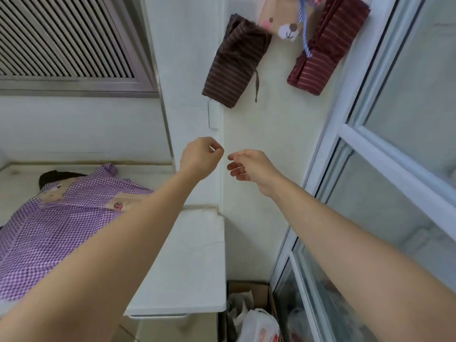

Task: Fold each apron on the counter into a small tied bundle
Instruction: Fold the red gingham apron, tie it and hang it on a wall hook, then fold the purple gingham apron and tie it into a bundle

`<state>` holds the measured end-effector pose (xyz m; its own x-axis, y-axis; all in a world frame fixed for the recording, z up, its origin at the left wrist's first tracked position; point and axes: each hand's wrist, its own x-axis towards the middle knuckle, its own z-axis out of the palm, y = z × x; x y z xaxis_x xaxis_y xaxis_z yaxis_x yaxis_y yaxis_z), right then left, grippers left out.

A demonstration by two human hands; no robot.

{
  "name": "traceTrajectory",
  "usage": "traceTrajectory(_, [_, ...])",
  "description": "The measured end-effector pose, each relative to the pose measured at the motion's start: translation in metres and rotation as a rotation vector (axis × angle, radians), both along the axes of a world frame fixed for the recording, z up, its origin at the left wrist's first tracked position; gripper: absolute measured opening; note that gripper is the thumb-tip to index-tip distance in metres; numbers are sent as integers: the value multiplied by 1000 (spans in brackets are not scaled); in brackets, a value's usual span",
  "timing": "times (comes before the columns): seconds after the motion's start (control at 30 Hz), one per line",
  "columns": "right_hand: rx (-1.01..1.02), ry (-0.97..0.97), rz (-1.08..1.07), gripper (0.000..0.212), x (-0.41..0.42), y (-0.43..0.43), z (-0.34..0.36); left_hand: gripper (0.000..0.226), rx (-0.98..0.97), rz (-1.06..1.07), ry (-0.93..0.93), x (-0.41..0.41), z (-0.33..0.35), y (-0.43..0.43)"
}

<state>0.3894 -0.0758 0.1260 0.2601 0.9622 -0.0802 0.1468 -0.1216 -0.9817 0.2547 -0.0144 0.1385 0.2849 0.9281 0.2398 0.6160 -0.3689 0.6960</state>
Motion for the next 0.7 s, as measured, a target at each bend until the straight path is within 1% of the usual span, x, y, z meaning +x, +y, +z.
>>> traceTrajectory(0.13, [-154, 4, 129, 18, -46, 15, -52, 18, -195, 36, 86, -65, -68, 10])
traceTrajectory(0.23, [-251, 25, 200, 20, -91, 35, -86, 13, -276, 99, 158, -119, -113, 20])
traceTrajectory(0.33, [-325, 16, 247, 19, -138, 63, -119, 20, -344, 136, 222, -177, -154, 38])
traceTrajectory(0.4, [-364, 3, 285, 16, -175, 88, -142, 22, -409, 191, 294, -226, -181, 54])
traceTrajectory(0.43, [-372, -13, 294, 17, -191, 98, -153, 23, -417, 221, 313, -248, -194, 60])
traceTrajectory(0.5, [-366, -92, 298, 31, -230, 124, -179, 30, -421, 286, 345, -300, -219, 73])
traceTrajectory(0.57, [-339, -242, 279, 53, -265, 148, -204, 41, -437, 313, 390, -346, -241, 85])
traceTrajectory(0.63, [-313, -348, 203, 72, -289, 165, -222, 56, -467, 247, 448, -380, -260, 94])
traceTrajectory(0.67, [-303, -364, 144, 80, -295, 170, -226, 63, -486, 204, 479, -391, -268, 96])
traceTrajectory(0.7, [-310, -341, 77, 88, -302, 180, -237, 70, -522, 164, 527, -404, -276, 101])
